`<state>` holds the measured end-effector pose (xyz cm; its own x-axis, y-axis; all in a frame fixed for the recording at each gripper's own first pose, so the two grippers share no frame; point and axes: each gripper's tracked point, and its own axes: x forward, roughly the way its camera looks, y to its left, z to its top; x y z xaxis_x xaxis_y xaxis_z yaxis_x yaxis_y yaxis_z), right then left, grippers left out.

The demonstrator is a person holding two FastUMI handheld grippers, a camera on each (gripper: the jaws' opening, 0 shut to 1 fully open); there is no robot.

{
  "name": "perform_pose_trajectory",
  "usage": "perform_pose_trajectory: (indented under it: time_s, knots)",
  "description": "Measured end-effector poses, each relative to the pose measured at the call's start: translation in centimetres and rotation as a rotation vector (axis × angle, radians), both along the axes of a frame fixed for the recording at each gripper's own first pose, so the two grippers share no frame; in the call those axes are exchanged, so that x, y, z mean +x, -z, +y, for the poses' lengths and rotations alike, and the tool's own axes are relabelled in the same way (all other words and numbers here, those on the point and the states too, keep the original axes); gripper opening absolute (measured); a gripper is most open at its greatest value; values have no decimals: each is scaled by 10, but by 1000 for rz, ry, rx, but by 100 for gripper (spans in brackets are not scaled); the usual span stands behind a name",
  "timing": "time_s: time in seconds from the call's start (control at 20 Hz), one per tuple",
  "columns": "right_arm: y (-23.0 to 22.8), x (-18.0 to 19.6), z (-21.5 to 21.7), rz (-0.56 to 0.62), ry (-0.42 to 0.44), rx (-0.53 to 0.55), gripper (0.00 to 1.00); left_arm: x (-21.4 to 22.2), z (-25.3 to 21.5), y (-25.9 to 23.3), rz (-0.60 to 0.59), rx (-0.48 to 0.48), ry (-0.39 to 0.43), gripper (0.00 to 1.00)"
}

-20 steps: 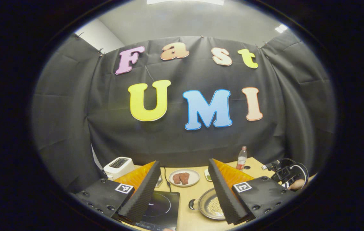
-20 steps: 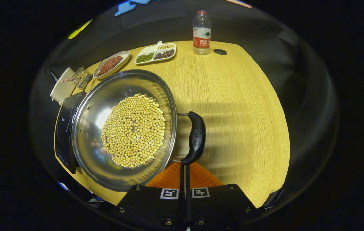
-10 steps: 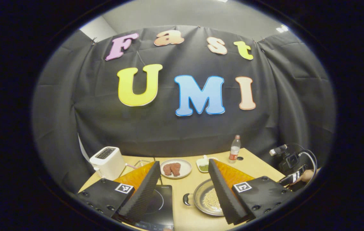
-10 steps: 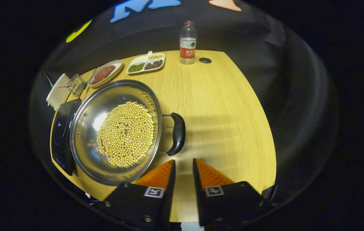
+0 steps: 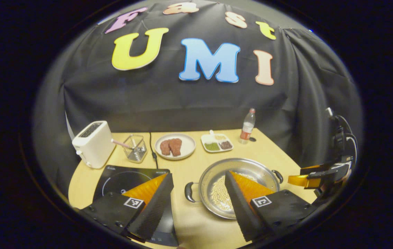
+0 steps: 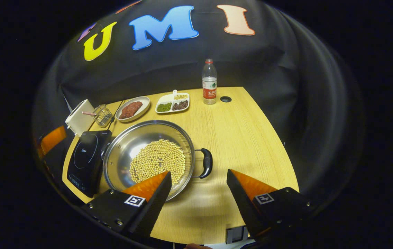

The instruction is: First push the handle of the pot to place it horizontally, then grasp the pot with both hands and set it on the induction cooktop.

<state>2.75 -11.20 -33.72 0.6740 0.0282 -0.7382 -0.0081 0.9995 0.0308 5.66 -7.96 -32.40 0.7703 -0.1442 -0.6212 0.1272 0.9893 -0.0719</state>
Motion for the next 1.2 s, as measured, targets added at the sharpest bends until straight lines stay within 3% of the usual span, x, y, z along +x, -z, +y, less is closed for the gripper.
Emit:
perform_pose_trajectory:
  time_s: [0.85, 1.2]
  knots:
    - [51, 42, 2, 76, 61, -8, 99, 30, 2, 128, 221, 34, 26, 98]
    - [75, 58, -3, 105, 94, -34, 99, 45, 1, 158, 256, 23, 22, 99]
